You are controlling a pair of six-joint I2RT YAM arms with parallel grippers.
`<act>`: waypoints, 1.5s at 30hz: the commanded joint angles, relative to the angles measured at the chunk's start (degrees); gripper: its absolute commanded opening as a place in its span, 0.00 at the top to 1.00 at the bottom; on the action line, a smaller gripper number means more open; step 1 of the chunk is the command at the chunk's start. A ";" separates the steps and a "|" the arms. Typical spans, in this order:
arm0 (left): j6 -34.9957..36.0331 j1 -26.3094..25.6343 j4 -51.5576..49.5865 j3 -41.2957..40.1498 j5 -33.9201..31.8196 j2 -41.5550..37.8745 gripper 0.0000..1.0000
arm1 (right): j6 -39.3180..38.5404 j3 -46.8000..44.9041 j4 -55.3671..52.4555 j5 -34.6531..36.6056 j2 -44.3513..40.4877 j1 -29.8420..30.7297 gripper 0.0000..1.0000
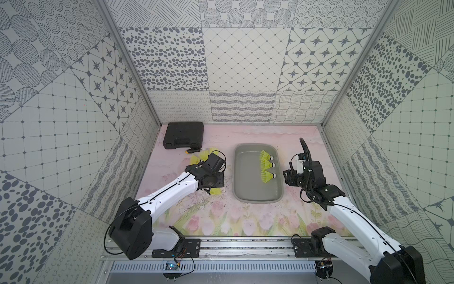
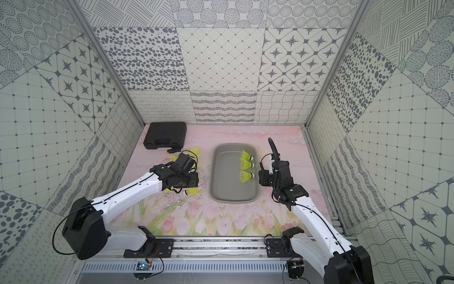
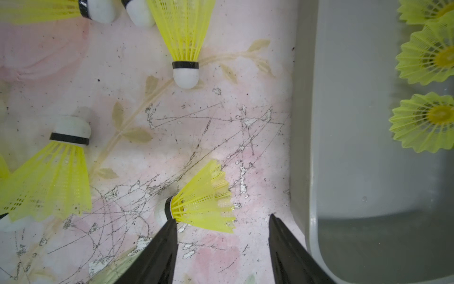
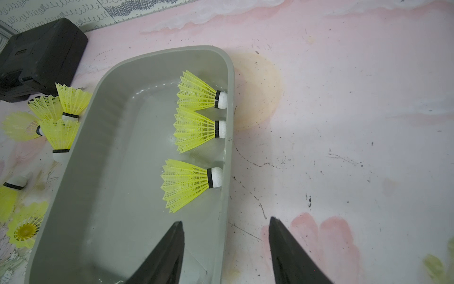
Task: Put the shuttlecocks into the storage box
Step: Pick up the shuttlecock at the center of the board.
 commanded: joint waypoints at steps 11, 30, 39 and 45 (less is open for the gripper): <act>4.29 0.55 -4.12 2.01 -0.63 7.64 0.51 | -0.48 -0.51 2.03 0.30 -1.58 -0.29 0.41; 3.72 0.59 -5.37 2.57 -2.74 5.65 1.00 | -0.96 -0.38 2.43 -1.16 -1.80 -0.29 0.41; 3.16 0.61 -6.23 3.78 -3.05 -2.66 1.00 | -3.61 -0.85 6.25 -8.04 -2.96 -0.12 0.42; 2.47 0.75 -3.88 5.78 0.83 -8.59 1.00 | -9.24 -3.57 14.82 -12.91 -5.70 3.00 0.43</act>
